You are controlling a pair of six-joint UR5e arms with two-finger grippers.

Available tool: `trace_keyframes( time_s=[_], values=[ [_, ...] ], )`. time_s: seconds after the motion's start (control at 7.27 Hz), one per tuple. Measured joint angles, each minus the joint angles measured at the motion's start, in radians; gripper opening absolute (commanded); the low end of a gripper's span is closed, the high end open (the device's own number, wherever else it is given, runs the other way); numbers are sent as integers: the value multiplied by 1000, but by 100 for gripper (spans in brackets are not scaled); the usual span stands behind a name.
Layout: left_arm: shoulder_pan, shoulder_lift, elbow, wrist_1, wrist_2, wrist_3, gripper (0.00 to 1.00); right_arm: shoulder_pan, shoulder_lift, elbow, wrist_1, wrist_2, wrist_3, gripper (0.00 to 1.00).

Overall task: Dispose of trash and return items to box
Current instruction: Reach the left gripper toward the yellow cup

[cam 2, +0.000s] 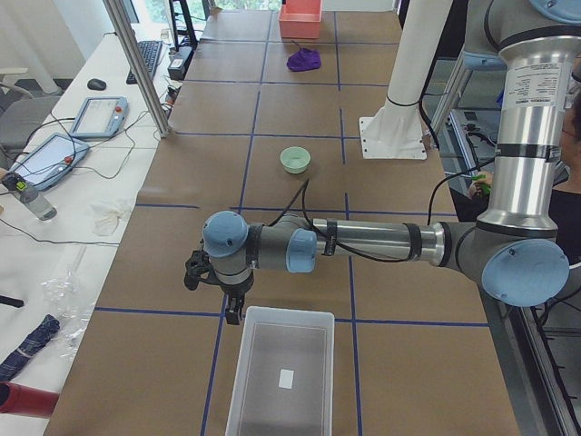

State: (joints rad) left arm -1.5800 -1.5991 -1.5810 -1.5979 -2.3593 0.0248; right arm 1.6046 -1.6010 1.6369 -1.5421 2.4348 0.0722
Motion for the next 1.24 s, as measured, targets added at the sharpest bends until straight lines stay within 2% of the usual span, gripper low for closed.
trace_keyframes(
  time_s=[0.28,0.69,0.83,0.96,1.1,1.24],
  values=[
    [-1,-6,-10,2,0,-1,100,0,0,0,3,1,0,100],
    [8,-22,-87,-30,-8,5,100,1,-5,19,5,9,2,100],
    [26,-16,-109,-92,-26,7,100,1,-4,30,5,10,2,100],
    [40,3,-130,-143,-86,3,100,1,-3,35,5,10,3,100],
    [48,5,-134,-165,-149,1,100,1,-3,37,5,10,3,100],
    [68,2,-137,-174,-157,0,100,1,-2,43,4,8,3,100]
  ],
)
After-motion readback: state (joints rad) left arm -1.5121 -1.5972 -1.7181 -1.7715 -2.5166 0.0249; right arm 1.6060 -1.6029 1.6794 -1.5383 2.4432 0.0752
